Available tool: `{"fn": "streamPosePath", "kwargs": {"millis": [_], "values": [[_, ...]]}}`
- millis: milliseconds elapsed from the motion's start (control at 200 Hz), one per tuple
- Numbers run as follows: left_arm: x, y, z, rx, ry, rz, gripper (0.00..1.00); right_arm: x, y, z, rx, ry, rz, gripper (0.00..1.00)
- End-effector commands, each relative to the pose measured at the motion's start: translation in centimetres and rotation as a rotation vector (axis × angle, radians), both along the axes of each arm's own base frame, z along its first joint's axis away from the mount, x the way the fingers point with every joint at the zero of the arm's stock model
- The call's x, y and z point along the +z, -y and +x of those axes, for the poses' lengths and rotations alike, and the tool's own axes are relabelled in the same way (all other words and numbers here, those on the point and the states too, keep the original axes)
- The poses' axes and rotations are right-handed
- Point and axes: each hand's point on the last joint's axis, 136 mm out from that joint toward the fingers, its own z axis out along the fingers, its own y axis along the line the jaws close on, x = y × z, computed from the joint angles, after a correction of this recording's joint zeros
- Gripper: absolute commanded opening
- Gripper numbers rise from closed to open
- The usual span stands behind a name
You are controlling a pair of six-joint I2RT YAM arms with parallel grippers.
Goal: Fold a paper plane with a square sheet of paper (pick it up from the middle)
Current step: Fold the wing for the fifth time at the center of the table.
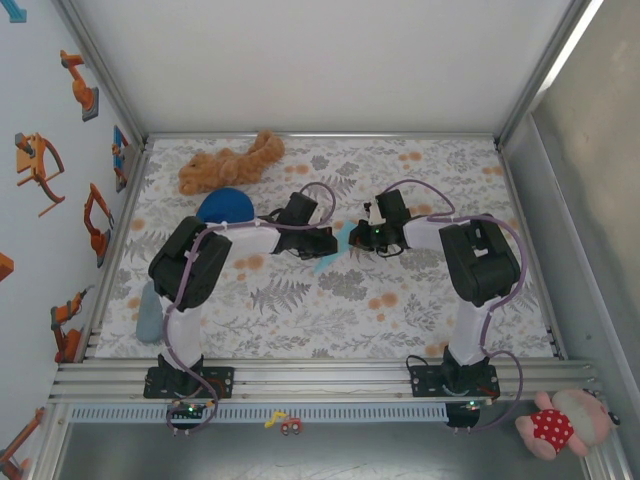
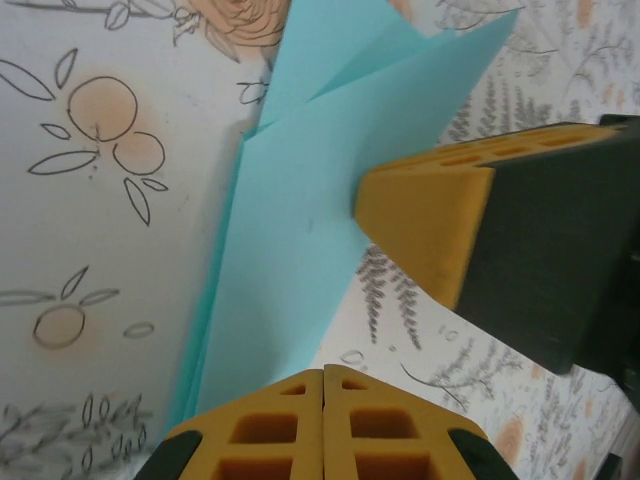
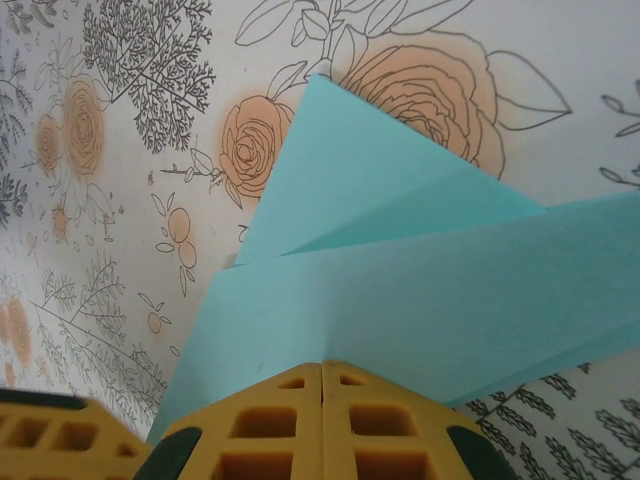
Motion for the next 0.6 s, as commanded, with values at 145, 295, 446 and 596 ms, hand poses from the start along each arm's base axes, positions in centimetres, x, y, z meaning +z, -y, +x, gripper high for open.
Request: {"fn": "streamPosePath", "kwargs": {"millis": [145,295,446,596], "values": [[-2.6,-0.9,-0.9,-0.02,-0.063,0.081,0.07,-1.5,0.5,-0.5,0.009,-0.035,-0.029,0.0],[-4.4,-2.6,-2.0,0.007,-0.11,0.132,0.05,-1.4,1.1,0.3,-0.006,-0.009,-0.06,0.0],[-5.3,-3.9,-3.0,0.028,-0.141,0.146,0.05,-1.0,2.5,2.1,-0.054,0.016,-0.077,0.0],[-5.5,-4.5,-3.3,0.035,-0.147,0.151,0.04,-0.8,4.7,3.9,-0.12,0.032,-0.095,0.0]]}}
